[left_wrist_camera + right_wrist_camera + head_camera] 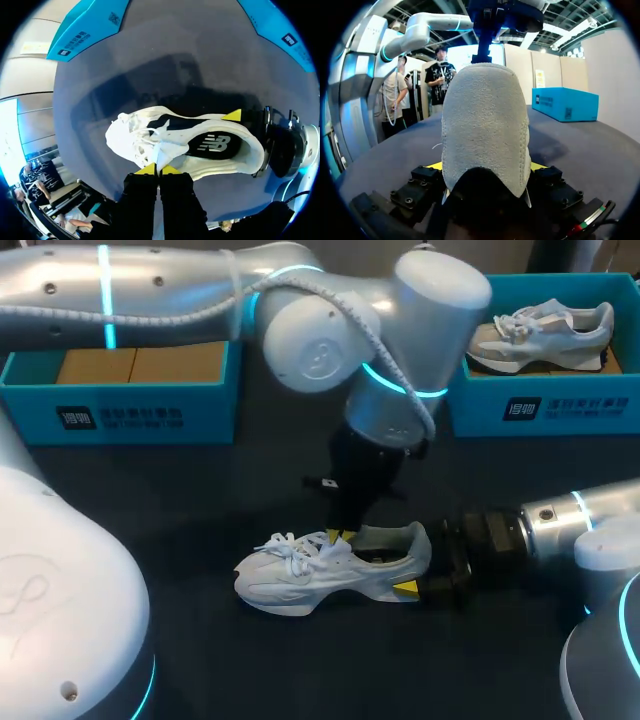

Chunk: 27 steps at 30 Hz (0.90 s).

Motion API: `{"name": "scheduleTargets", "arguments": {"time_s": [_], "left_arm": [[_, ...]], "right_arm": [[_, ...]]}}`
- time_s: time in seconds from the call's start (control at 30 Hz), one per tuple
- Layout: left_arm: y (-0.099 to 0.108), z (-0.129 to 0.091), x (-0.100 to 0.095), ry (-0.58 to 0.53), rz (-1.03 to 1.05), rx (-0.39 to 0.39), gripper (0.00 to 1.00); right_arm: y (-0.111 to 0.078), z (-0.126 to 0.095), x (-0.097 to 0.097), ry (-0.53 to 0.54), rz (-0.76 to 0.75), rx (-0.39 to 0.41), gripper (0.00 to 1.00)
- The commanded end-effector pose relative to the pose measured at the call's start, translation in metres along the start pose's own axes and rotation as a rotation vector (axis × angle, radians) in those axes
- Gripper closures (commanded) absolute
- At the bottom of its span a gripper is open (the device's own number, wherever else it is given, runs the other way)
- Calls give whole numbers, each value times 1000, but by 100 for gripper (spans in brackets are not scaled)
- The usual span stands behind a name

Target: Take the shoe out of the shoebox, open the shoe tongue, remove and reinsert the insole, then place the shoe into the shoebox

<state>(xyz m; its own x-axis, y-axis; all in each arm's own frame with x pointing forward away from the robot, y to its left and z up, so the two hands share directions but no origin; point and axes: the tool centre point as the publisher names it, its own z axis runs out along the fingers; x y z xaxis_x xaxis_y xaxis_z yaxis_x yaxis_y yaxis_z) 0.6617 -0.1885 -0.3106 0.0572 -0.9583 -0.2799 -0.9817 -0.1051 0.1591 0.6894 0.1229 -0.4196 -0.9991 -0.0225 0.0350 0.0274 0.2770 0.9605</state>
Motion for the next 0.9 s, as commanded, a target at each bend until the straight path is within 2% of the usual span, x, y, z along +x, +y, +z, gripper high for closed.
{"name": "scheduleTargets", "arguments": {"time_s": [0.03,0.33,0.67,0.9], "left_arm": [[5,1,-27,231,-40,18,100],[2,13,-53,440,-43,14,100],[2,32,-72,468,-29,24,100],[-1,57,-74,437,-47,2,100]], "right_arm": [[-1,0,-1,-1,1,2,100],[-1,0,-1,-1,1,2,100],[-1,0,-1,-1,1,2,100],[-1,0,-1,-1,1,2,100]]}}
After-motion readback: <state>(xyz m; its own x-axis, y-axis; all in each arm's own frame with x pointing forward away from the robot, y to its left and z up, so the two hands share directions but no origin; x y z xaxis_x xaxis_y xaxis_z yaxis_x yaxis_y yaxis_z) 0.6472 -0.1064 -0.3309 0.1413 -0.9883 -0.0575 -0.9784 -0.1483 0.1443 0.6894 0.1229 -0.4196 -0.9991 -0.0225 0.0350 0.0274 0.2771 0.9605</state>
